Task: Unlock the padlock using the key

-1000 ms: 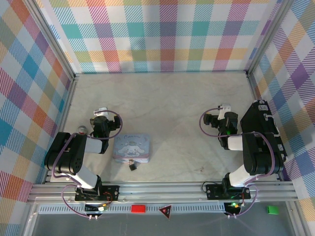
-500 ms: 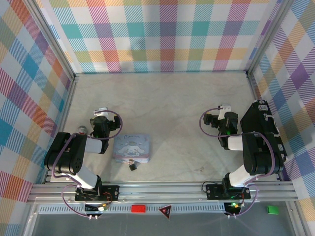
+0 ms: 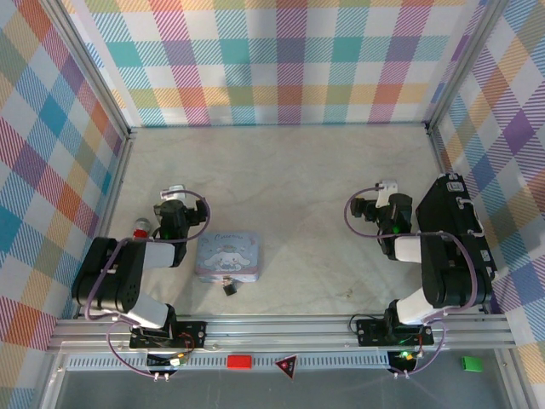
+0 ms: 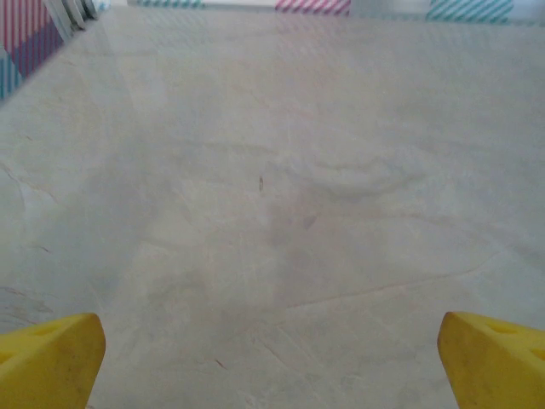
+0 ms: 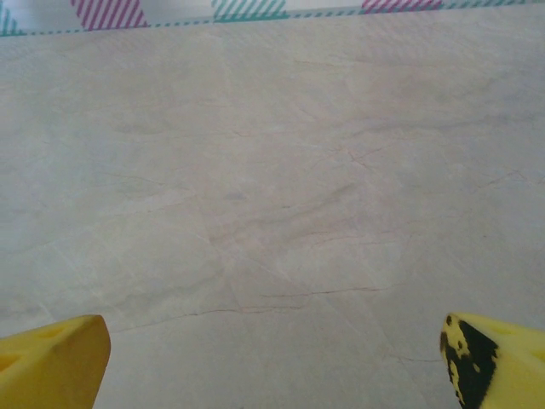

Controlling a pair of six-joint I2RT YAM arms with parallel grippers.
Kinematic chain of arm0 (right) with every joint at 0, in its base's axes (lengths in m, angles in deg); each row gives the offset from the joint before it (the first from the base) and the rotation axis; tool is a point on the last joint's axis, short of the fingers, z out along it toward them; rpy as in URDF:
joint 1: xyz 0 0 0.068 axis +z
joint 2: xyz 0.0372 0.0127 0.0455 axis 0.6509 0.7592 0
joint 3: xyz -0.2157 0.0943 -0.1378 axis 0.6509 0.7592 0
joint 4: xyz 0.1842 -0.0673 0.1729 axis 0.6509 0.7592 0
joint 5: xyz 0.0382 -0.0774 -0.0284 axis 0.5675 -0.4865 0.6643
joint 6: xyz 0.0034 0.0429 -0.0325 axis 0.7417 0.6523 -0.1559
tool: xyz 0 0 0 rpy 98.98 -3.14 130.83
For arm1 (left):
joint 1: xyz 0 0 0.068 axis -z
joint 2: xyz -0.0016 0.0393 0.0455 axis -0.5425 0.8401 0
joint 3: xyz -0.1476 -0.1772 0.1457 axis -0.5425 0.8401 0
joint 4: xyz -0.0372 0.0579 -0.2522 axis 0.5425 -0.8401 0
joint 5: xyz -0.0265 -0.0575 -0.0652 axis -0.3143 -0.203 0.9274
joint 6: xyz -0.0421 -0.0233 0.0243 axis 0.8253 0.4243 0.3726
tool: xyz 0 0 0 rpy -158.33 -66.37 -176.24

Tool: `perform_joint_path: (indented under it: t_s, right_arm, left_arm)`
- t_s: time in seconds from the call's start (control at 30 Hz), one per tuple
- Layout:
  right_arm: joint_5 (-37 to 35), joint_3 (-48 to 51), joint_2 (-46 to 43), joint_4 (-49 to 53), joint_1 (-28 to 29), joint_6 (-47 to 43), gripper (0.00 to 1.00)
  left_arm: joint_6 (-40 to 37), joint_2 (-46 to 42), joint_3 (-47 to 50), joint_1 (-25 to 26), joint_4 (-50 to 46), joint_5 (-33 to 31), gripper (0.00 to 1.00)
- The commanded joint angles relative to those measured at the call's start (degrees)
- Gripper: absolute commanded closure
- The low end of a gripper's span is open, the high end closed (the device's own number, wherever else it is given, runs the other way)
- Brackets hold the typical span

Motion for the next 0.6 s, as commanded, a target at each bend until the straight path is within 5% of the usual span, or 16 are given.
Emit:
perform_joint_path:
  t_s: [0.0, 0.2, 0.4, 0.57]
  right_arm:
    - [1.9, -1.8, -7.2, 7.1, 1.4, -2.4, 0.01]
    - [7.5, -8.5, -20.0, 24.6, 4.9, 0.5, 0.01]
    - [11.7, -20.9, -29.5, 47.6, 5.1, 14.0, 0.01]
    - [15.0, -21.9, -34.2, 56.8, 5.1, 24.8, 0.01]
  left_arm:
    - [-0.9, -8.3, -0.4, 1.3, -4.6, -2.9, 0.0]
    - [10.3, -23.5, -8.4, 1.6, -28.3, -6.5, 0.0]
    - [25.4, -32.1, -20.3, 1.7, -55.6, -8.7, 0.0]
    - [32.0, -35.4, -24.5, 1.7, -71.9, -7.1, 0.0]
